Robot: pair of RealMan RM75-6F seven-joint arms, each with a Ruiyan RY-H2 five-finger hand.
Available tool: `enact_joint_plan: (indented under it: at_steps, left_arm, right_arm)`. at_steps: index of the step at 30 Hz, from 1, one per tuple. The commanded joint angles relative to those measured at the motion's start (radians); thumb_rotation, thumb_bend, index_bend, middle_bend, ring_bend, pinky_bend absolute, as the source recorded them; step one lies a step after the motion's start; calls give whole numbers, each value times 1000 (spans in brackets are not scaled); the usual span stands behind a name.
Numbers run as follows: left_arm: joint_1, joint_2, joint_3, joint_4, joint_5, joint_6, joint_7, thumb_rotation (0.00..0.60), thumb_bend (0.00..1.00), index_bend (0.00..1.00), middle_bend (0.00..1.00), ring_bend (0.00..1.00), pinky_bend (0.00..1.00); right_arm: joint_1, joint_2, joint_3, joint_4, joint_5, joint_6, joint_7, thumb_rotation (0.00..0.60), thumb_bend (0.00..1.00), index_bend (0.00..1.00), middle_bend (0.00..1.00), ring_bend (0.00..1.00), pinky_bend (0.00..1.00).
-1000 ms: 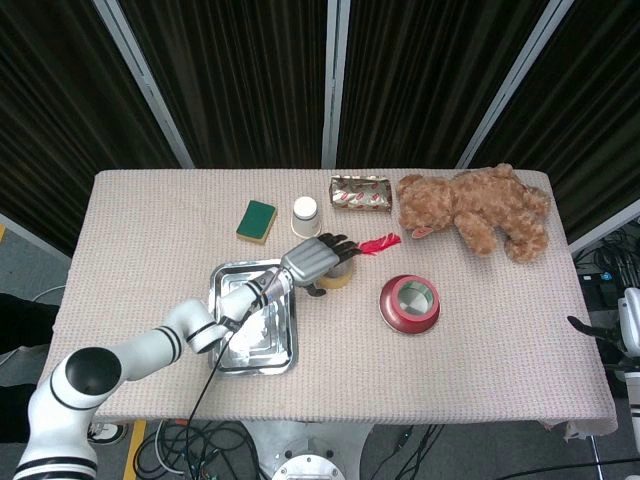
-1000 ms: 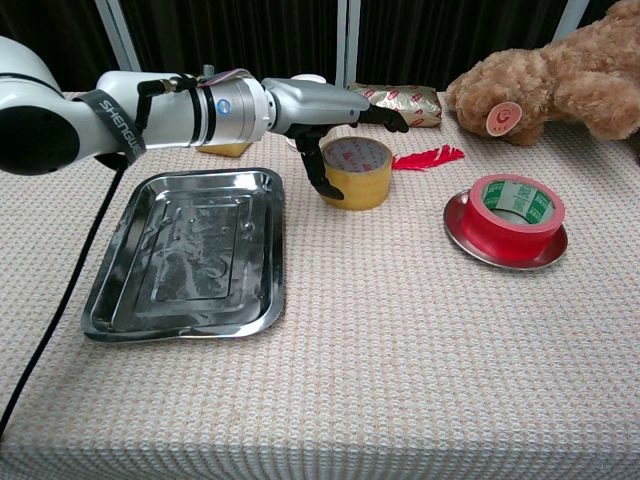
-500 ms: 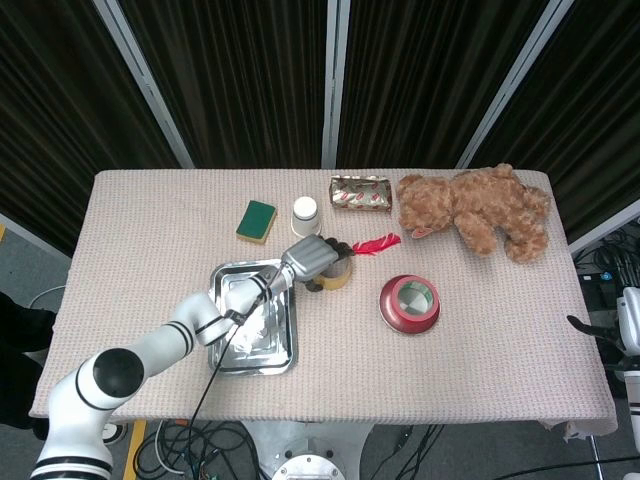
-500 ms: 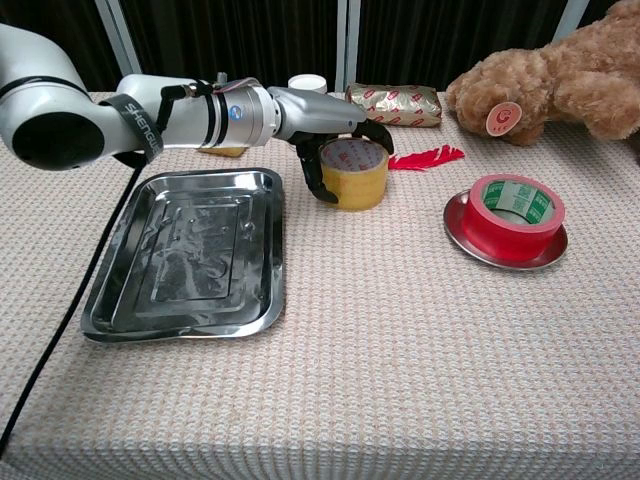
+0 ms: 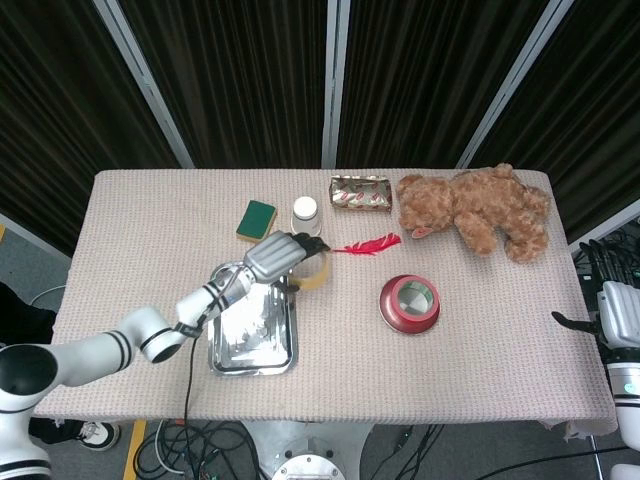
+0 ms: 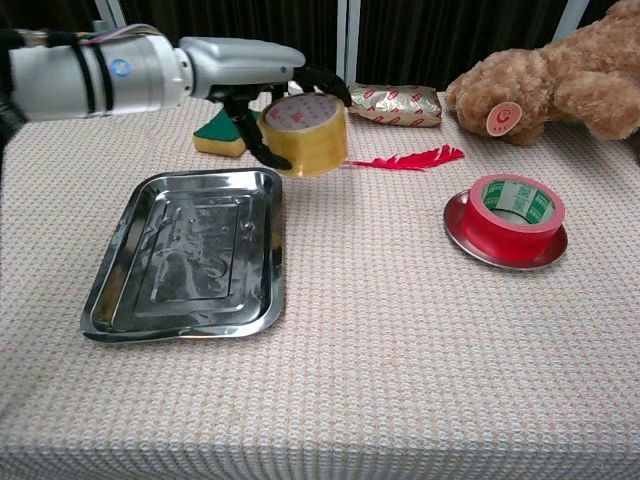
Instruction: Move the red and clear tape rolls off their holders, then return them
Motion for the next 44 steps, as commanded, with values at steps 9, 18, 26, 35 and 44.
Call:
enact_joint_plan:
  at_steps: [9,18,26,35,44]
  left_arm:
    - [257,114,91,-309,-165,188,314,600,326,238,313,257,429]
    - [277,69,95,-268,-164,169,330,600,194,26,6,6,211]
    - [344,124,103,-340,-170,242,360,600,143,19,0,0,177]
    - [732,155,194,-293,-120,752,261,600,151,26,39,0,170]
    - [908,146,209,-163,-102,895,218,600,155,27,39,0,158]
  right_arm:
    - [14,0,-2,-59,-20,-2,-65,600,0,0,0,0,0]
    - [14,-3,-2,-59,-3,-18,-80,600,0,0,0,0,0]
    - [-4,1,-11,-61,-20,9,-75,600,0,0,0,0,0]
    - [-174,-69,-111,-12,-108,261,-219,600,0,0,0,0,0]
    - [-229,-146,-135,59,-129,310,-231,600,0,0,0,0,0]
